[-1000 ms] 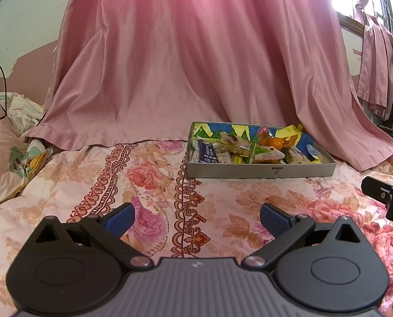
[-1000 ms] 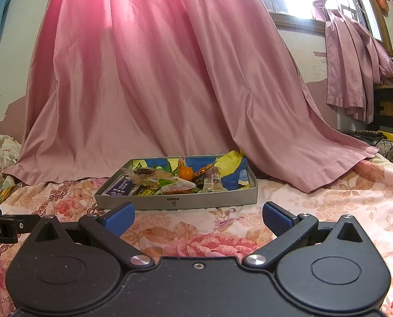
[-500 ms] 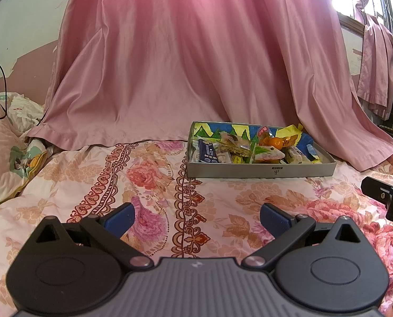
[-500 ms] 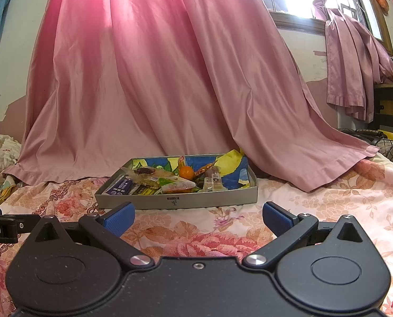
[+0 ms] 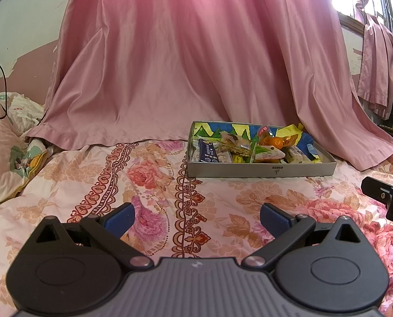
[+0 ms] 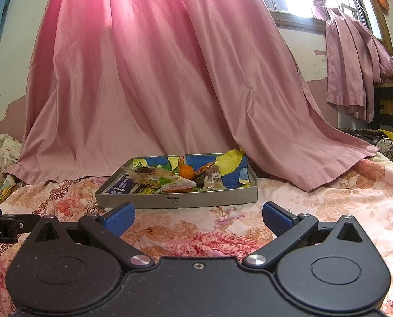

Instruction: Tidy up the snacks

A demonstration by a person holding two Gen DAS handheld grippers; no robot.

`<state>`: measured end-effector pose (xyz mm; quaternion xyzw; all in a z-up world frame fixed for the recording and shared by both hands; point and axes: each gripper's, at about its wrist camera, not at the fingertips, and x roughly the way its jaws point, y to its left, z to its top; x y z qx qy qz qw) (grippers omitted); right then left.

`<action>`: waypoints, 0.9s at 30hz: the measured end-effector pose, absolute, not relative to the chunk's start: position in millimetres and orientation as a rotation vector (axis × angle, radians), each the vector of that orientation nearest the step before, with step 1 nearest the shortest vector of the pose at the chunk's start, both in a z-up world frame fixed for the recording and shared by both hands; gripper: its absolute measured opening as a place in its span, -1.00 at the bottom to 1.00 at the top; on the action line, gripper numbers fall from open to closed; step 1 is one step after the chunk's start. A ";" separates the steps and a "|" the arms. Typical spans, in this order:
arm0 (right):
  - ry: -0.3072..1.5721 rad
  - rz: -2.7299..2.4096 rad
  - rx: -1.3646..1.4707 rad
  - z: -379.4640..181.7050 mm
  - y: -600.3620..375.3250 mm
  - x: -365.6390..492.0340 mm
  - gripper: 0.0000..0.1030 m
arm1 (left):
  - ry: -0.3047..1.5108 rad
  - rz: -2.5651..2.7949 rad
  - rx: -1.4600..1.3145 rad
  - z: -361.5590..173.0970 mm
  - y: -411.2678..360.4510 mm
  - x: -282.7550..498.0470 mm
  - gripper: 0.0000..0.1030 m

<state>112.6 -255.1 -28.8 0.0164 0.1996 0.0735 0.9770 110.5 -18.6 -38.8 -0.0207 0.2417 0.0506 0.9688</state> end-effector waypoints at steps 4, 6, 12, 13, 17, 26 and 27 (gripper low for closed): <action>0.403 0.148 0.033 -28.7 -254.8 112.9 0.99 | 0.490 0.104 -0.040 -38.7 -17.9 110.6 0.99; 0.403 0.147 0.033 -28.6 -254.8 112.8 0.99 | 0.490 0.096 -0.034 -38.1 -18.4 109.8 0.99; 0.404 0.148 0.031 -28.3 -254.8 113.1 0.99 | 0.486 0.090 -0.012 -35.2 -23.2 109.4 0.99; 0.405 0.148 0.030 -28.4 -254.8 113.2 0.99 | 0.488 0.093 -0.009 -35.0 -23.9 109.5 0.99; 0.406 0.148 0.028 -29.2 -254.4 112.8 0.99 | 0.510 0.104 -0.007 -34.7 -24.3 112.2 0.99; 0.413 0.154 0.017 -32.2 -253.3 111.0 0.99 | 0.538 0.118 -0.024 -34.3 -18.6 115.6 0.99; 0.412 0.154 0.018 -32.3 -253.2 110.8 0.99 | 0.540 0.117 -0.022 -34.7 -18.3 115.8 0.99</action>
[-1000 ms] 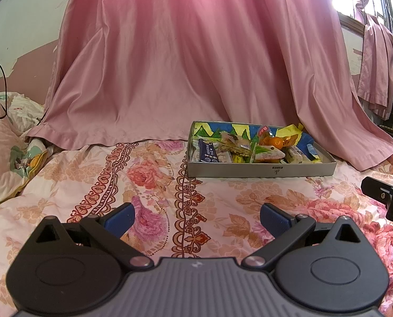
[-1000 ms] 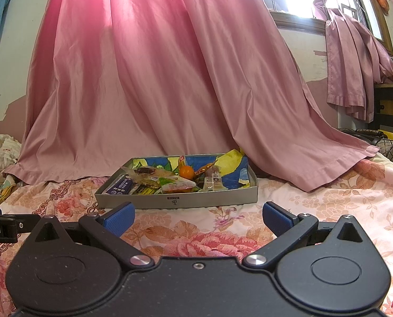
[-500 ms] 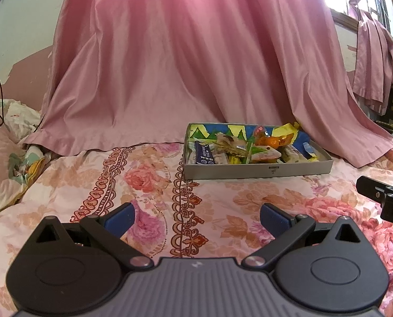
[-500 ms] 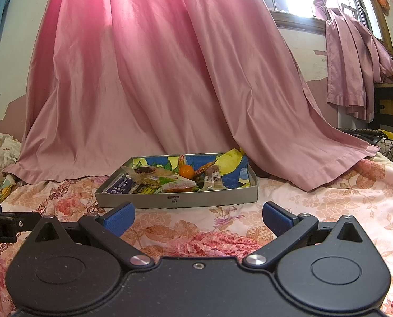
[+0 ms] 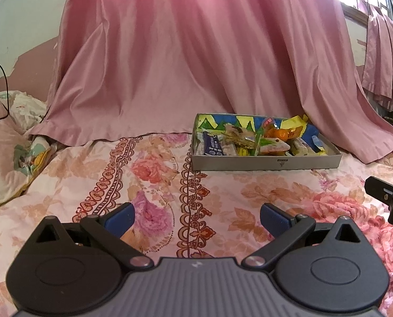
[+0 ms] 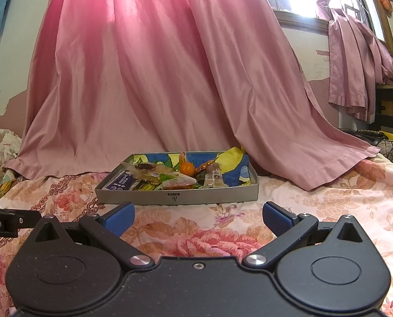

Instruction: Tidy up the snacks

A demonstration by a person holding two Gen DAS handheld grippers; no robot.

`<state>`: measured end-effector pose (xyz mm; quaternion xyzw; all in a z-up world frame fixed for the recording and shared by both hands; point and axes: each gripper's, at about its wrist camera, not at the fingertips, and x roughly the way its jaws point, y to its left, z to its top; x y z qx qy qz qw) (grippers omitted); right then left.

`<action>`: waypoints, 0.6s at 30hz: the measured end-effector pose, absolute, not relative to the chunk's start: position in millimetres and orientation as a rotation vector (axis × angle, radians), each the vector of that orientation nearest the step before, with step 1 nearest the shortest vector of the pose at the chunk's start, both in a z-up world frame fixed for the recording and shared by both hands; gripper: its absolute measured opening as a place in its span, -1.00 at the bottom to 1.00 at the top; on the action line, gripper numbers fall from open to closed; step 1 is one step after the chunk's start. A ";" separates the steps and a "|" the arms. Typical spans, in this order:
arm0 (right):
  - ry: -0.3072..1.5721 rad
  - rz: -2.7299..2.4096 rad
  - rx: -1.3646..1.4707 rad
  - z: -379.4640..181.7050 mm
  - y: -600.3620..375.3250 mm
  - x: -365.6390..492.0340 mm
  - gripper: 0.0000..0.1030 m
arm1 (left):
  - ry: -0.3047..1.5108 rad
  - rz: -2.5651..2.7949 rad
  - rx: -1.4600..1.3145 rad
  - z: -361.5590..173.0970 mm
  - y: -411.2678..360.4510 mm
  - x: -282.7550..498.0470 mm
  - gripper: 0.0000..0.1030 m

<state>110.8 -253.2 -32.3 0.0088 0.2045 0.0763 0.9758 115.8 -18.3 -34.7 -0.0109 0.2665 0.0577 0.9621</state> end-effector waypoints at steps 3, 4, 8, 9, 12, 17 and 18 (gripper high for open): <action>0.414 0.153 0.017 -32.1 -253.0 111.0 0.99 | 0.545 0.115 -0.022 -35.2 -17.6 115.8 0.99; 0.414 0.154 0.016 -32.0 -253.2 110.6 0.99 | 0.547 0.116 -0.022 -35.3 -17.3 115.9 0.99; 0.415 0.155 0.015 -31.4 -253.0 111.2 0.99 | 0.550 0.116 -0.021 -35.3 -17.4 116.2 0.99; 0.416 0.155 0.015 -31.1 -252.6 111.6 0.99 | 0.551 0.115 -0.022 -35.3 -17.2 116.3 0.99; 0.417 0.156 0.015 -31.2 -252.7 110.7 0.99 | 0.549 0.118 -0.019 -35.4 -17.7 116.1 0.99; 0.417 0.156 0.014 -31.2 -252.0 111.2 0.99 | 0.551 0.114 -0.019 -35.4 -17.1 116.5 0.99; 0.417 0.155 0.015 -31.2 -251.9 111.7 0.99 | 0.551 0.113 -0.018 -35.4 -17.1 116.3 0.99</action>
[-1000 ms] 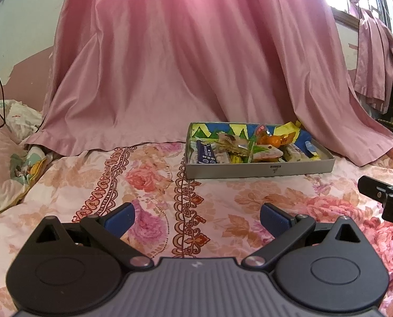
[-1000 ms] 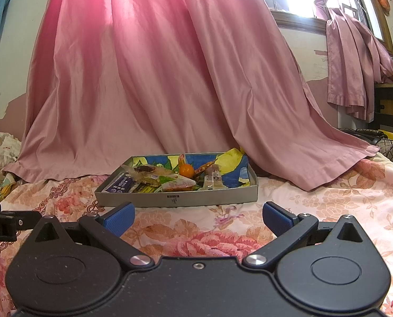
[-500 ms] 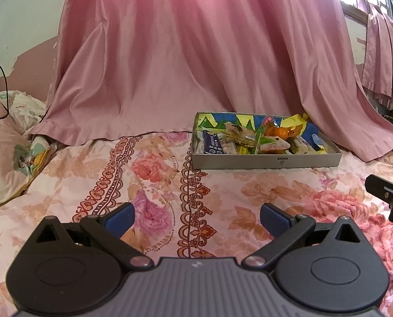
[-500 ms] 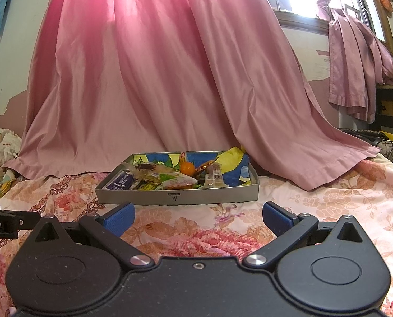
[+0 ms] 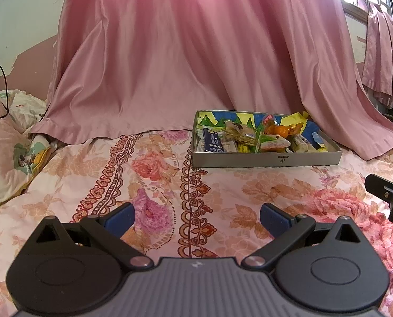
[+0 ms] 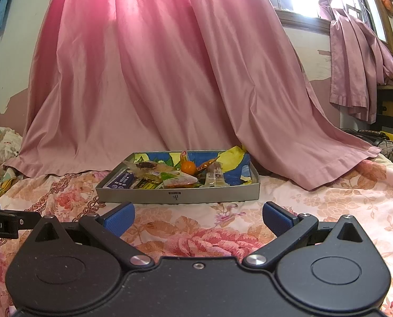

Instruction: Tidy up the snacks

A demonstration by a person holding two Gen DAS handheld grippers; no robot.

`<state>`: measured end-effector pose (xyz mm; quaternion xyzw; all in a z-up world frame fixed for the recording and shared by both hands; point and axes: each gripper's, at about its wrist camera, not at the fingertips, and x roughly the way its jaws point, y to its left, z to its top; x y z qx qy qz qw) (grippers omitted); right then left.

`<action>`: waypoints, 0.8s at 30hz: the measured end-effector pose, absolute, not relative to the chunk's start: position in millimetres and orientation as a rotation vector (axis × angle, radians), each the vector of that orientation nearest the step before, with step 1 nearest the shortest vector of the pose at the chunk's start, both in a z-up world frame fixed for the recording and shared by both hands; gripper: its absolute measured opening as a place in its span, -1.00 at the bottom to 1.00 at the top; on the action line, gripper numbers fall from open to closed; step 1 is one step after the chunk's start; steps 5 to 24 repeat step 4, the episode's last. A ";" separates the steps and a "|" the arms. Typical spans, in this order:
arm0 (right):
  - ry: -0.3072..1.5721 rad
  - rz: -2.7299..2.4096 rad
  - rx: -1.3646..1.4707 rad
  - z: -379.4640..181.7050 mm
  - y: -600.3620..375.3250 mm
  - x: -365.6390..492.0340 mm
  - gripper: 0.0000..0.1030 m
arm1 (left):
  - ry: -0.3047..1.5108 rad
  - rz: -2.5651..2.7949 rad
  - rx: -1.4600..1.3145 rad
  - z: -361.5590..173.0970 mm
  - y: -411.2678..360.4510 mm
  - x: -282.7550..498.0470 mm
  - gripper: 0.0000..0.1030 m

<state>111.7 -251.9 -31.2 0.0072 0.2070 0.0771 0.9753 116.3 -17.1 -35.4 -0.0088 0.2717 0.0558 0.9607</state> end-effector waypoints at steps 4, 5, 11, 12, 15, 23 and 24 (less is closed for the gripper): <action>0.420 0.157 0.015 -31.4 -251.3 111.8 0.99 | 0.550 0.110 -0.017 -35.7 -16.2 115.9 0.99; 0.420 0.157 0.015 -31.4 -251.3 111.8 0.99 | 0.550 0.110 -0.017 -35.7 -16.2 115.9 0.99; 0.420 0.157 0.015 -31.4 -251.3 111.8 0.99 | 0.550 0.110 -0.017 -35.7 -16.2 115.9 0.99; 0.420 0.157 0.015 -31.4 -251.3 111.8 0.99 | 0.550 0.110 -0.017 -35.7 -16.2 115.9 0.99; 0.420 0.157 0.015 -31.4 -251.3 111.8 0.99 | 0.550 0.110 -0.017 -35.7 -16.2 115.9 0.99; 0.420 0.157 0.015 -31.4 -251.3 111.8 0.99 | 0.550 0.110 -0.017 -35.7 -16.2 115.9 0.99; 0.420 0.157 0.015 -31.4 -251.3 111.8 0.99 | 0.550 0.110 -0.017 -35.7 -16.2 115.9 0.99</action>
